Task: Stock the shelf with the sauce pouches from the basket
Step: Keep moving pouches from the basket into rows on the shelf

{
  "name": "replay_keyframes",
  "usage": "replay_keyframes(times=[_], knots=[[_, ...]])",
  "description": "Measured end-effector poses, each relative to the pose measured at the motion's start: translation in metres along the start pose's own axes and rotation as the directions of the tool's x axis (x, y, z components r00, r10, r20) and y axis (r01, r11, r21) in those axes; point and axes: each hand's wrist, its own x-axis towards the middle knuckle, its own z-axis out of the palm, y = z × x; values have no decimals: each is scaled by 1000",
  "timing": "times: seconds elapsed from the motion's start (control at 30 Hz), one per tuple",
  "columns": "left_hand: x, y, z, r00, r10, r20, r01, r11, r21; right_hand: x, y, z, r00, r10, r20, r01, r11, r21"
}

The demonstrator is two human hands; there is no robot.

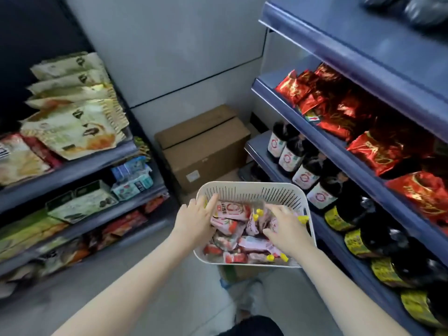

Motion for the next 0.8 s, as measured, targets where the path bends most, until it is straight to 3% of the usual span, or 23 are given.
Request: replay_keyframes(times=[0.17, 0.37, 0.5, 0.6, 0.7, 0.8], knots=[[46, 4, 54, 987, -34, 160, 65, 979, -194, 45, 27, 47, 973, 77, 219, -84, 996, 24], [96, 29, 106, 946, 55, 318, 119, 857, -502, 81, 52, 74, 967, 197, 163, -205, 978, 34], [118, 65, 130, 925, 164, 342, 124, 721, -682, 112, 70, 90, 961, 242, 134, -254, 963, 86], [125, 90, 148, 923, 173, 344, 134, 692, -709, 133, 80, 105, 949, 246, 199, -276, 951, 137], [133, 101, 158, 935, 128, 330, 188, 610, -770, 148, 88, 117, 958, 215, 192, -251, 949, 190], [133, 101, 158, 962, 19, 272, 232, 468, -853, 157, 90, 125, 956, 166, 242, -198, 974, 111]])
